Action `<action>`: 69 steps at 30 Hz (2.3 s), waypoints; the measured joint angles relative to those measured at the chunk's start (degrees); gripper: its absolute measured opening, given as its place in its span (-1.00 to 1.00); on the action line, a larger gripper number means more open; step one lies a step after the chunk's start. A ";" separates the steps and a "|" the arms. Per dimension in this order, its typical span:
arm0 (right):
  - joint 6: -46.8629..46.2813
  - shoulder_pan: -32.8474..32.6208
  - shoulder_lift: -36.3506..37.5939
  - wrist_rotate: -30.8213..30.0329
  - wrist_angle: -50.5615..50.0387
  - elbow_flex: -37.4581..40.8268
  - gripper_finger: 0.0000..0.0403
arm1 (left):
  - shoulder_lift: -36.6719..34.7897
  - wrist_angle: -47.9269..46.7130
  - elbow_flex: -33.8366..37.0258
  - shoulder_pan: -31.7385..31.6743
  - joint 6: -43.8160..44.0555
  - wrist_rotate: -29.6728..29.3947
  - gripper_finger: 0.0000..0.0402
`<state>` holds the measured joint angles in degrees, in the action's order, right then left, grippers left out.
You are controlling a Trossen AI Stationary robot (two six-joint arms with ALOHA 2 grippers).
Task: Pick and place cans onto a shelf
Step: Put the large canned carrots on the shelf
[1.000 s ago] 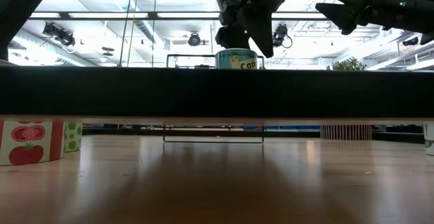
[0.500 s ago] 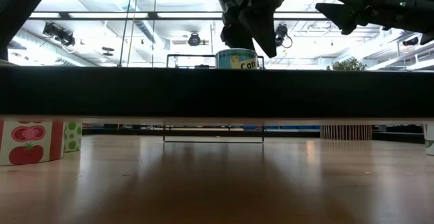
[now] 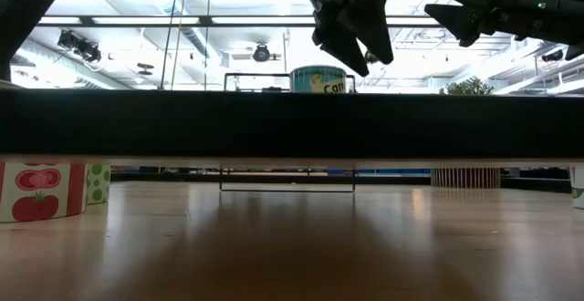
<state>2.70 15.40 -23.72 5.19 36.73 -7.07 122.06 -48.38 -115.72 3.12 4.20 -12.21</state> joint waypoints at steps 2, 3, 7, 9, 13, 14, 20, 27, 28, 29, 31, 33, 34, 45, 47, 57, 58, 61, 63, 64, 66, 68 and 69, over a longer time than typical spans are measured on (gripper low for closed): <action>0.00 0.02 0.01 0.00 0.00 0.00 0.56 | 0.00 -0.04 0.00 -0.02 0.92 -0.01 0.96; -0.02 0.02 -0.01 0.00 0.00 0.00 0.56 | 0.00 -0.08 0.00 -0.04 1.10 0.10 0.96; -0.02 0.02 0.01 0.00 0.00 0.00 0.56 | 0.00 -0.43 0.00 0.09 1.10 0.87 0.96; -0.01 0.02 0.01 0.00 0.00 0.00 0.56 | 0.00 -1.76 -0.02 0.09 1.68 3.22 0.96; 0.00 0.02 0.00 0.00 0.00 0.00 0.56 | -0.86 -5.17 0.02 0.28 4.39 6.85 0.96; -0.02 0.02 -0.01 0.00 0.00 0.00 0.56 | -1.42 -4.71 0.00 0.38 4.92 7.53 0.96; -0.02 0.02 0.01 -0.09 -0.03 0.02 0.56 | -2.73 -6.99 -2.68 2.40 5.62 8.41 0.96; -0.02 0.02 0.01 -0.38 -0.09 0.02 0.56 | -2.87 -21.74 -5.47 6.04 5.66 8.44 0.96; -0.19 0.02 0.01 -0.40 -0.04 0.02 0.56 | -2.84 -24.09 -5.46 6.72 5.81 8.42 0.96; -0.78 0.00 -0.01 -0.38 0.32 0.02 0.56 | -2.84 -25.98 -5.46 7.43 6.20 8.24 0.96; -2.98 0.01 0.04 -0.37 1.23 0.02 0.56 | -2.92 -27.54 -4.75 8.71 7.64 6.94 0.96; -5.01 0.00 -0.01 -0.63 1.87 0.02 0.56 | -2.78 -28.11 -4.34 9.75 9.00 5.24 0.96; -5.35 0.02 -0.01 -0.70 2.39 0.02 0.56 | -2.78 -28.18 -4.21 10.17 9.65 4.45 0.96; -4.19 0.00 -2.31 9.73 -1.32 0.04 0.56 | -2.80 -32.63 -3.80 12.75 12.47 -7.32 0.96; -3.81 0.00 -3.52 9.53 -1.33 0.04 0.56 | -2.24 -32.04 -3.82 13.65 10.62 -10.64 0.96; -2.27 -0.06 -7.83 8.81 -0.92 -1.29 0.56 | 1.14 -28.70 -3.82 15.95 0.39 -25.18 0.96; -2.26 -0.23 -7.96 8.28 -0.83 -1.29 0.56 | 1.80 -28.34 -3.82 15.81 -0.51 -25.31 0.96; -1.99 -0.33 -8.22 7.60 -0.73 -1.29 0.56 | 3.58 -27.85 -3.82 15.56 -3.46 -26.47 0.96; -1.89 -0.31 -8.25 7.38 -0.77 -1.29 0.56 | 4.89 -26.99 -3.82 15.58 -5.28 -28.29 0.96; -1.68 -0.33 -8.26 7.37 -0.82 -1.29 0.56 | 5.38 -26.72 -3.77 15.58 -6.29 -29.55 0.96; -1.52 -0.33 -8.23 7.26 -0.76 -1.29 0.56 | 6.06 -25.62 -3.76 15.62 -7.74 -31.85 0.96; -1.45 -0.33 -8.23 7.28 -0.79 -1.29 0.56 | 6.27 -25.34 -3.76 15.62 -8.31 -33.96 0.96; -1.44 -0.33 -8.23 7.26 -0.76 -1.29 0.56 | 6.45 -25.05 -3.76 15.48 -8.34 -34.67 0.96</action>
<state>1.26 15.07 -31.94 12.45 35.97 -8.36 128.51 -73.43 -119.48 18.59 -4.13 -46.88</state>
